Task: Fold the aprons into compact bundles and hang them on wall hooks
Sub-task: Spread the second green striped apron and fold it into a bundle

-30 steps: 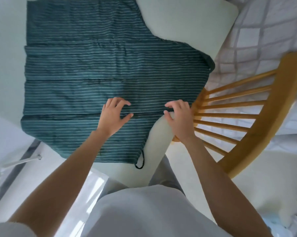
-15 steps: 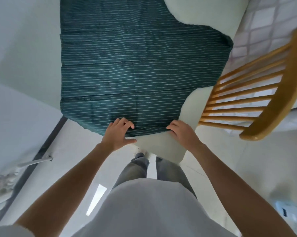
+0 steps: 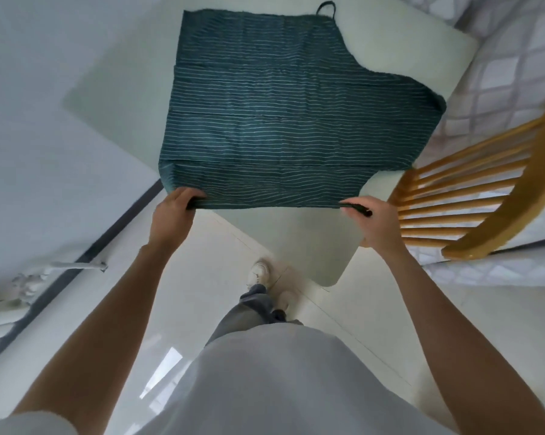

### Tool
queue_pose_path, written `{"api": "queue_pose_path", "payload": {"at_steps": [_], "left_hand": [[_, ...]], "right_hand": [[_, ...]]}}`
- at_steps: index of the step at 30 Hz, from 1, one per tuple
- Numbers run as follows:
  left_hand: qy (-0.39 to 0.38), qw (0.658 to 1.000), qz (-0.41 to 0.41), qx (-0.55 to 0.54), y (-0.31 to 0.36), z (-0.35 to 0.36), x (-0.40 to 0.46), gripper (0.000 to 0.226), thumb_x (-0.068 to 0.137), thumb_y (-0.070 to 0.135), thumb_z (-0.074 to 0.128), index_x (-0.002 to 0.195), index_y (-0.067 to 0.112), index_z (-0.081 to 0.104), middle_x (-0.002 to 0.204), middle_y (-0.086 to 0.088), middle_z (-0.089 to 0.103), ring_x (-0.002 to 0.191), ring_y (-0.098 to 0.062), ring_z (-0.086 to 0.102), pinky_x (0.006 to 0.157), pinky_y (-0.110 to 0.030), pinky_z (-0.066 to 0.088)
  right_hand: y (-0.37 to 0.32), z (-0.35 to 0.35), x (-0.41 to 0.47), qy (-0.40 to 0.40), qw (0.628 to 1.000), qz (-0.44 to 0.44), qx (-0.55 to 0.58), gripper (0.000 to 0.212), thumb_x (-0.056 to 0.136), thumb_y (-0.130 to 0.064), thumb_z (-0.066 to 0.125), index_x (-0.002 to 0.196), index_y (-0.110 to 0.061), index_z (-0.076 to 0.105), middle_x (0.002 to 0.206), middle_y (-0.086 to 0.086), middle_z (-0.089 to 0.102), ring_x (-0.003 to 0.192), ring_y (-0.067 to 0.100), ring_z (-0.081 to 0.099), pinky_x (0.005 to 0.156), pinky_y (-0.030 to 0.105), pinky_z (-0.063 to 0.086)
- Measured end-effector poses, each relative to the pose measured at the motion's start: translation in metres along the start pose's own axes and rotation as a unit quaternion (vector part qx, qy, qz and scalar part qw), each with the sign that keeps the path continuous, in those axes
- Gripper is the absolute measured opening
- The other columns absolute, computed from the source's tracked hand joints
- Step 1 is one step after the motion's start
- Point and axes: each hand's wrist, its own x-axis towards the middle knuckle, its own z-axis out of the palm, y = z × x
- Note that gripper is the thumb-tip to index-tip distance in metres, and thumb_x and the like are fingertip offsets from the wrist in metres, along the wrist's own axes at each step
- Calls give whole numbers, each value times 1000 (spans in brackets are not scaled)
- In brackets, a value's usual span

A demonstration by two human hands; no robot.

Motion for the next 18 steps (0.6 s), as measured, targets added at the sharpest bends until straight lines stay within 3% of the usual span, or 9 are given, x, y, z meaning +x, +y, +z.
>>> {"api": "queue_pose_path", "payload": {"at_steps": [5, 9, 12, 18], "left_hand": [[-137, 990, -44, 8, -11, 0, -35, 24, 99, 19, 41, 112, 15, 61, 103, -13, 67, 88, -35, 62, 75, -40, 48], [-66, 995, -72, 20, -1, -4, -42, 23, 100, 19, 33, 111, 12, 52, 86, -13, 65, 73, -33, 61, 59, -34, 41], [-3, 998, -50, 23, 12, -17, -24, 21, 100, 17, 34, 110, 7, 50, 89, -17, 64, 70, -30, 54, 60, -35, 38], [96, 995, 25, -8, 22, -47, 54, 17, 98, 15, 44, 103, 1, 52, 94, -20, 63, 82, -36, 57, 69, -38, 41]], "right_hand": [[6, -14, -20, -116, 990, -28, -74, 19, 90, -24, 61, 97, -8, 69, 88, 1, 67, 82, 12, 58, 63, 7, 37], [-9, -27, -11, -64, 991, -87, -80, 21, 89, -27, 62, 84, -7, 67, 77, 4, 67, 75, 19, 61, 65, 29, 46], [-27, -40, 13, 4, 989, -117, -90, 20, 89, -25, 63, 90, -6, 69, 84, 6, 68, 79, 20, 61, 67, 27, 44], [-61, -54, 97, 84, 985, -99, -111, 24, 92, -32, 57, 98, -11, 67, 93, 8, 63, 83, 23, 57, 69, 32, 42]]}}
